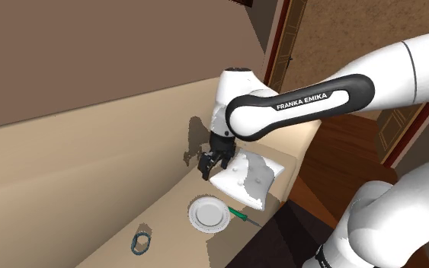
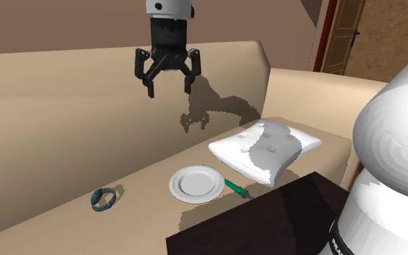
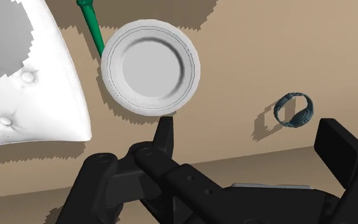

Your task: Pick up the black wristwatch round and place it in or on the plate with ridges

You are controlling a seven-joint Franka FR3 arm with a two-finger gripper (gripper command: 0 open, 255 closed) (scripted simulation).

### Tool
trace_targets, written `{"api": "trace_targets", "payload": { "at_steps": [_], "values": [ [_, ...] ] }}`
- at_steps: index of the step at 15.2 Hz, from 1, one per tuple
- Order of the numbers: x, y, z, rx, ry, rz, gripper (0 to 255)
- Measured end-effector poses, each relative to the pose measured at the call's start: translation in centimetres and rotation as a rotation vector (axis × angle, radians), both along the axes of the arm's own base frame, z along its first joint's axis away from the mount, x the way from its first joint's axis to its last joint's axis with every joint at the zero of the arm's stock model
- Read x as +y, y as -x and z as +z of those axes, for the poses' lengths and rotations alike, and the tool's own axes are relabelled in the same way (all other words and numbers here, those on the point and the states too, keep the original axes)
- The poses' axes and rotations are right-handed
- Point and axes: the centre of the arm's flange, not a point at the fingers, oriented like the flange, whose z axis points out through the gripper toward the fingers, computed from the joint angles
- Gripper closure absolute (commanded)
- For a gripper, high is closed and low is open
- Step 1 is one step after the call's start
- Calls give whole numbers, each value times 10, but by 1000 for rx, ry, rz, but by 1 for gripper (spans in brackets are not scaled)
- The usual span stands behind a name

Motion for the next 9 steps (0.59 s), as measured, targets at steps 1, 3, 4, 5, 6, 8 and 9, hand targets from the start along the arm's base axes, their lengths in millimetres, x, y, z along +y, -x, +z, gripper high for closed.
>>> {"api": "trace_targets", "payload": {
  "at_steps": [1,3,4,5,6,8,9],
  "values": [
    [7,-6,-9,0,3,1,0],
    [26,-18,-24,0,7,3,0],
    [33,-22,-35,1,10,4,0],
    [44,-24,-45,2,12,6,0],
    [51,-29,-56,2,14,7,0],
    [66,-36,-76,3,19,9,0],
    [74,-41,-84,4,21,10,0]
  ]
}}
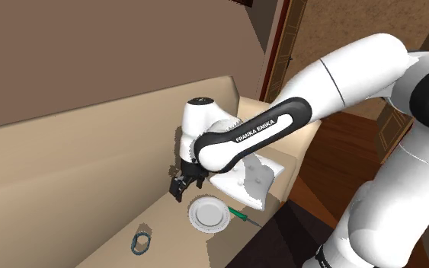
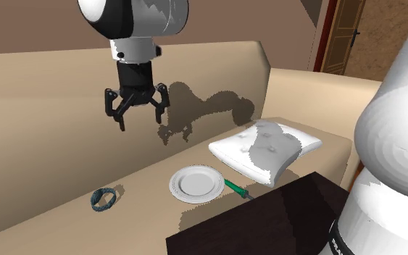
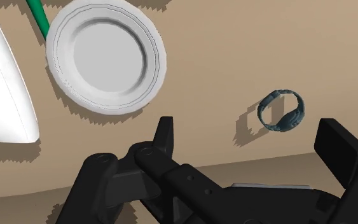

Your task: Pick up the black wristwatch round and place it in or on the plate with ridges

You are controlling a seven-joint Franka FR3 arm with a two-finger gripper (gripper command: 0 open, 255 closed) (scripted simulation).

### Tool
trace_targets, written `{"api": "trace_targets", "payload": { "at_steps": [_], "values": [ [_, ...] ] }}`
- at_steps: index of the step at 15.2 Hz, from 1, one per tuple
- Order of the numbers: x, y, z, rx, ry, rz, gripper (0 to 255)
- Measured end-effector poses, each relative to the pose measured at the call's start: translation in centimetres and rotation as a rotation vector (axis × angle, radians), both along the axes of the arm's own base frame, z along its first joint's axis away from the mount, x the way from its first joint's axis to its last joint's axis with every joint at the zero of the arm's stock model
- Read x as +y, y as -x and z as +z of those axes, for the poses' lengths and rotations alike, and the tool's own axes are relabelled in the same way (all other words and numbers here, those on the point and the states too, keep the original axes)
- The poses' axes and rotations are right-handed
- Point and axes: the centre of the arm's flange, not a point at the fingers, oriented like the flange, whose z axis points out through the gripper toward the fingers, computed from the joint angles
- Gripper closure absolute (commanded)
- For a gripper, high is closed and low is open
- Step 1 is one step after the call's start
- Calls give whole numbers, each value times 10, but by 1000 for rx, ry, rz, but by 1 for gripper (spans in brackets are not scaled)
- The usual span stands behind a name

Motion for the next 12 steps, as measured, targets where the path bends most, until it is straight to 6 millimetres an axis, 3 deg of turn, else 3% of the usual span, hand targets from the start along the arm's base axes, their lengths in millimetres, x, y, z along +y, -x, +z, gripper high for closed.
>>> {"api": "trace_targets", "payload": {
  "at_steps": [12],
  "values": [
    [96,-54,-116,6,26,13,0]
  ]
}}
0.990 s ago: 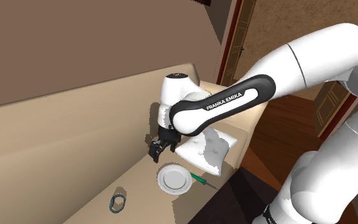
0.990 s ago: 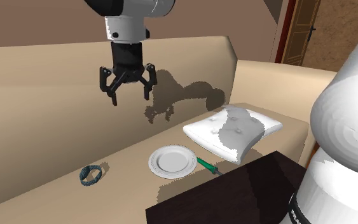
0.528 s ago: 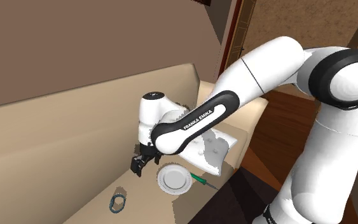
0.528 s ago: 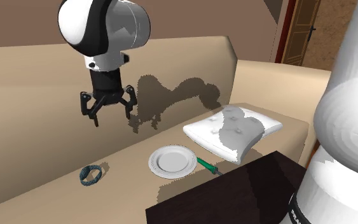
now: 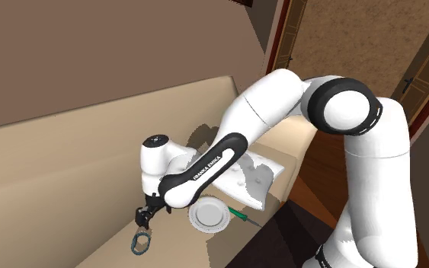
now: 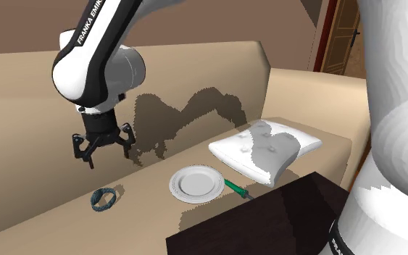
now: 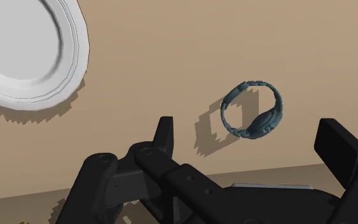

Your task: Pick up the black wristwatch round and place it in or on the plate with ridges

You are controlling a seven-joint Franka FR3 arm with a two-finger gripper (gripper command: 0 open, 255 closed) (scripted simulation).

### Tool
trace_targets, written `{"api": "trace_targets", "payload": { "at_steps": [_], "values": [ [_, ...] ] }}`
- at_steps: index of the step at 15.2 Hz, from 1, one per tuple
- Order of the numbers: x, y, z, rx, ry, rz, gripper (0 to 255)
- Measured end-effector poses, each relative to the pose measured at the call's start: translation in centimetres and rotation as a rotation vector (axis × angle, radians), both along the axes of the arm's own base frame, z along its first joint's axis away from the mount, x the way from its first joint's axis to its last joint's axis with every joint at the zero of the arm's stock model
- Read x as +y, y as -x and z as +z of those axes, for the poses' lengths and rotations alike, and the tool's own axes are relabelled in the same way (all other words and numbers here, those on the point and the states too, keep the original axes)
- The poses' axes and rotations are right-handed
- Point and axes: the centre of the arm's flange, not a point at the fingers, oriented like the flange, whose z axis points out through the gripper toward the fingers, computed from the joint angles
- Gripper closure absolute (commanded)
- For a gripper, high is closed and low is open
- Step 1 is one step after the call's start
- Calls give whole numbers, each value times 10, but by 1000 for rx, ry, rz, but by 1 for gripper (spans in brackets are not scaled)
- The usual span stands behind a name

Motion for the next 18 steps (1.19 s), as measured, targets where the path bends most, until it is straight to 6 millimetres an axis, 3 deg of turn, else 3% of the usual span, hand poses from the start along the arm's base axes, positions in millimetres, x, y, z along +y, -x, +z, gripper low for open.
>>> {"api": "trace_targets", "payload": {
  "at_steps": [10,18],
  "values": [
    [81,-44,-97,5,23,11,0],
    [85,-48,-143,5,26,12,0]
  ]
}}
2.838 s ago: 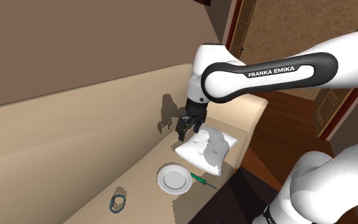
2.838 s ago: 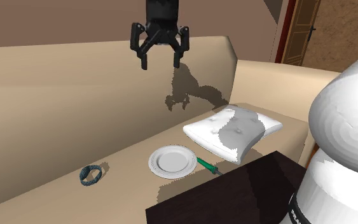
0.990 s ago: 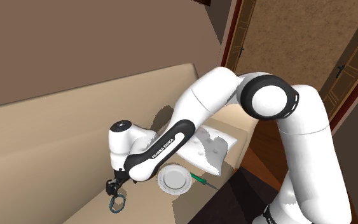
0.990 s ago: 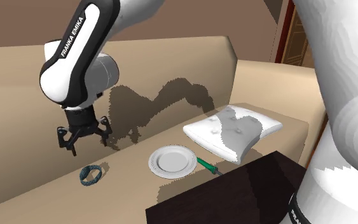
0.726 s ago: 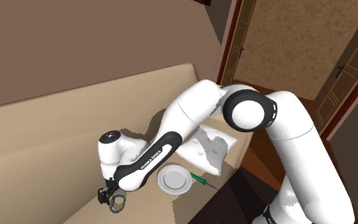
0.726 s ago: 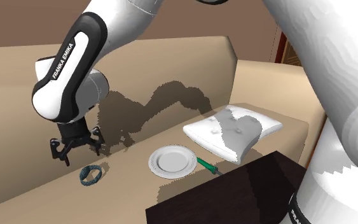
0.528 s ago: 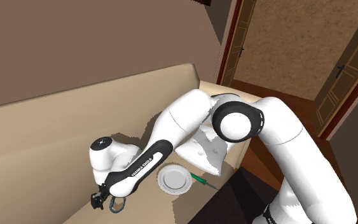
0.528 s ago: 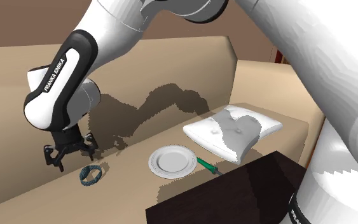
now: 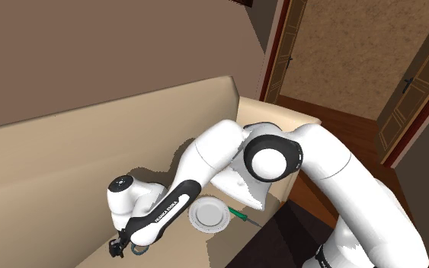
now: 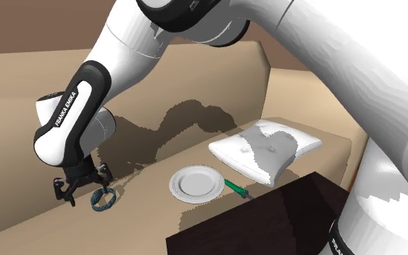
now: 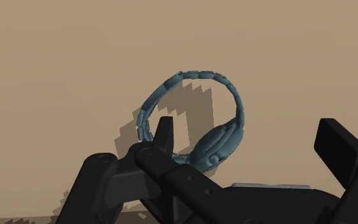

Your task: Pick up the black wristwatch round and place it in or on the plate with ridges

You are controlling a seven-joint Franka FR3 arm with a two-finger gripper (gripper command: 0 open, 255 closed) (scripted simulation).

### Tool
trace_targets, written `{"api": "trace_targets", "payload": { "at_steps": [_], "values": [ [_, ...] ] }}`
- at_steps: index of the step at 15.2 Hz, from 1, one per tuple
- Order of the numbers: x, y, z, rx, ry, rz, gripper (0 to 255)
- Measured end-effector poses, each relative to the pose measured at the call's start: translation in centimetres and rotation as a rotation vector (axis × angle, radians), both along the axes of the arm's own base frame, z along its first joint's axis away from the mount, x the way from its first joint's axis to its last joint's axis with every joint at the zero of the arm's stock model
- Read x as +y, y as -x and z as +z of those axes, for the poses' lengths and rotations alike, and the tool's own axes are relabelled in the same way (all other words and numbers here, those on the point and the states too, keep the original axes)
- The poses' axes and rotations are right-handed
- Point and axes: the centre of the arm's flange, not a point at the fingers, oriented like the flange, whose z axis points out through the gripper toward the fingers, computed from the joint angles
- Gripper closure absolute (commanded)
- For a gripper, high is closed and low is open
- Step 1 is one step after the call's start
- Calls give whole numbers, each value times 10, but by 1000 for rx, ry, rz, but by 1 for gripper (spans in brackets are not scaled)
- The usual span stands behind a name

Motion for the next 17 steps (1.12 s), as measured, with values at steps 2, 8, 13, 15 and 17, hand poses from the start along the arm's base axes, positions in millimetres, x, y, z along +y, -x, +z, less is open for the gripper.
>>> {"api": "trace_targets", "payload": {
  "at_steps": [2,8,13,15,17],
  "values": [
    [0,0,-3,0,0,0,0],
    [0,0,-4,0,0,0,255],
    [1,0,-3,-1,-1,0,255],
    [1,0,-3,-1,-1,0,255],
    [1,0,-3,-1,-1,0,255]
  ]
}}
